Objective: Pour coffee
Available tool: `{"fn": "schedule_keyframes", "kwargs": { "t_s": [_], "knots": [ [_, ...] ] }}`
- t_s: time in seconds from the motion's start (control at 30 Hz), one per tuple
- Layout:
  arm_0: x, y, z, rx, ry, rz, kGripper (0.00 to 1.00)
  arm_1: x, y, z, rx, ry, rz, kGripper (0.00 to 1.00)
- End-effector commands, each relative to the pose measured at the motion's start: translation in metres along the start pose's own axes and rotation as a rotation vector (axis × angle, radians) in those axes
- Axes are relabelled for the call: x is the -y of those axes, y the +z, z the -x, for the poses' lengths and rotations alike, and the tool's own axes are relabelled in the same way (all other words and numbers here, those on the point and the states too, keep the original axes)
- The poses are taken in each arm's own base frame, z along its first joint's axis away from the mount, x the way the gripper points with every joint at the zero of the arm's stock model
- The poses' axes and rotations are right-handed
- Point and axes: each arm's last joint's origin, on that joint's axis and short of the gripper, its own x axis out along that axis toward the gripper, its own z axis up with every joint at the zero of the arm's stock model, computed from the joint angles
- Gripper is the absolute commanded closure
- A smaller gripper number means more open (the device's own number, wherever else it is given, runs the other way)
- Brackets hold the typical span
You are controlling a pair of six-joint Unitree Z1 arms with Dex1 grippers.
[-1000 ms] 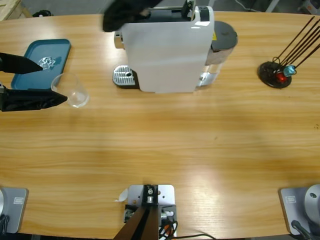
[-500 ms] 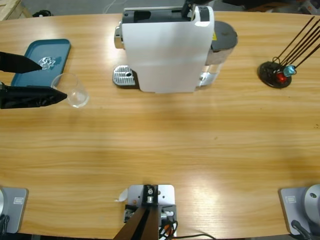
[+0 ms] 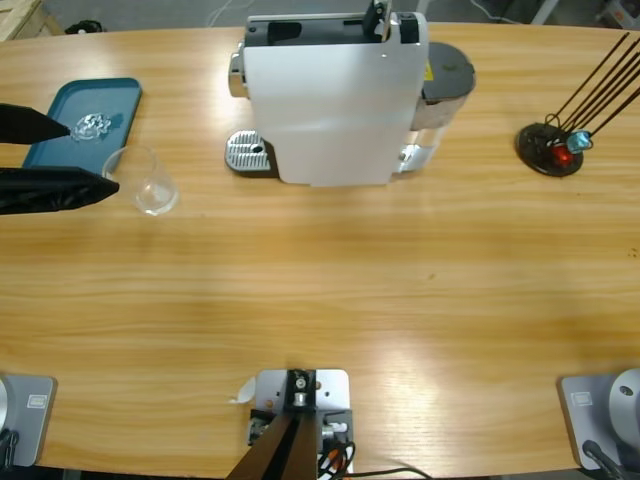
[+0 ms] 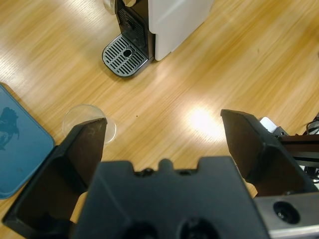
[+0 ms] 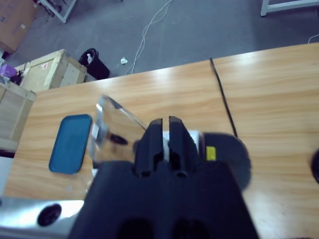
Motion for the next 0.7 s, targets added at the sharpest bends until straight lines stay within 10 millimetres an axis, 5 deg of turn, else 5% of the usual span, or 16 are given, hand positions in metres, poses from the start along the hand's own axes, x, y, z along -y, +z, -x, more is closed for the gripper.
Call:
{"fn": "schedule_keyframes", "kwargs": {
  "t_s": [0.03, 0.3, 0.7],
  "knots": [
    [-0.003, -0.013, -0.005, -0.045, 0.017, 0.014, 0.014, -0.015, -0.001, -0.006, -0.033, 0.066, -0.015, 1.0],
    [-0.003, -0.017, -0.003, -0.046, 0.019, 0.012, 0.016, -0.045, -0.008, 0.001, -0.082, 0.202, -0.018, 1.0],
    [-0.004, -0.029, -0.004, -0.064, 0.023, 0.012, 0.013, -0.067, -0.042, -0.063, -0.234, 0.22, 0.047, 1.0]
  ]
}}
